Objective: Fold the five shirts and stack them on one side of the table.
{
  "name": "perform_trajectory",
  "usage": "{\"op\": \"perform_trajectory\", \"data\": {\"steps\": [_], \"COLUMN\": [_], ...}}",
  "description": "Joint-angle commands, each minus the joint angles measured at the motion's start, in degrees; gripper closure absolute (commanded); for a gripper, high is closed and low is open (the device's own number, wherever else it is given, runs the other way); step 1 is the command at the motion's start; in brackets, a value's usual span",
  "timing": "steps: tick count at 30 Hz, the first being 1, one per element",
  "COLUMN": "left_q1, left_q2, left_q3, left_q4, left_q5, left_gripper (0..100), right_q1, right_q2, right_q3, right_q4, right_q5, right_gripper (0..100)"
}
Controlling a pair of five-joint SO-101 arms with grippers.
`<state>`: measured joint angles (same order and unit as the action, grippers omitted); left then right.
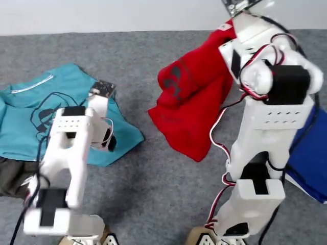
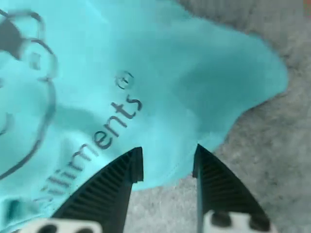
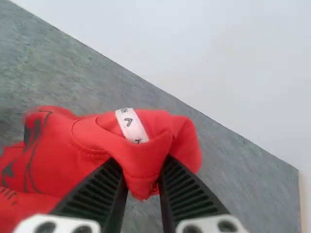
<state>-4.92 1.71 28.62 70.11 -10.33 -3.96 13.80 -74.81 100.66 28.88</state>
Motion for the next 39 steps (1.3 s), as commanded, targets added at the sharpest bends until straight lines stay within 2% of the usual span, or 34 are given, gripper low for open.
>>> {"op": "perform_trajectory", "data": {"steps": [1, 4, 7, 12, 22, 27, 33, 39], "left_q1": [0.3, 0.2, 0.0, -6.2, -33.2, -39.3, -47.6, -50.3], "left_q2": [8.8, 15.6, 19.4, 18.6, 9.7, 9.5, 9.5, 9.5], "left_q3": [-5.1, -10.4, -16.7, -24.7, -43.6, -50.6, -61.5, -75.4], "left_q4": [-0.7, 1.7, 5.1, 11.1, 16.6, 20.6, 23.3, 28.9], "left_q5": [0.4, 0.4, 0.4, 0.4, -0.4, -4.8, -4.8, -8.4], "left_gripper": [82, 86, 100, 100, 100, 99, 89, 83], "right_q1": [1.9, 2.6, 2.6, 2.6, 4.4, 4.1, 4.1, 4.1], "right_q2": [-3.7, -3.7, -4.1, -5.6, -5.7, -5.4, -5.4, -5.4], "right_q3": [0.0, -0.1, -0.1, 0.4, 0.4, 0.4, 0.4, 0.4], "right_q4": [1.9, 1.9, 1.9, 1.9, 1.9, 1.9, 1.9, 1.9], "right_q5": [-0.4, -0.4, -0.4, -0.4, 1.7, 1.7, 1.7, 1.6], "right_gripper": [98.8, 98.8, 98.8, 98.8, 98.8, 98.8, 98.8, 98.8]}}
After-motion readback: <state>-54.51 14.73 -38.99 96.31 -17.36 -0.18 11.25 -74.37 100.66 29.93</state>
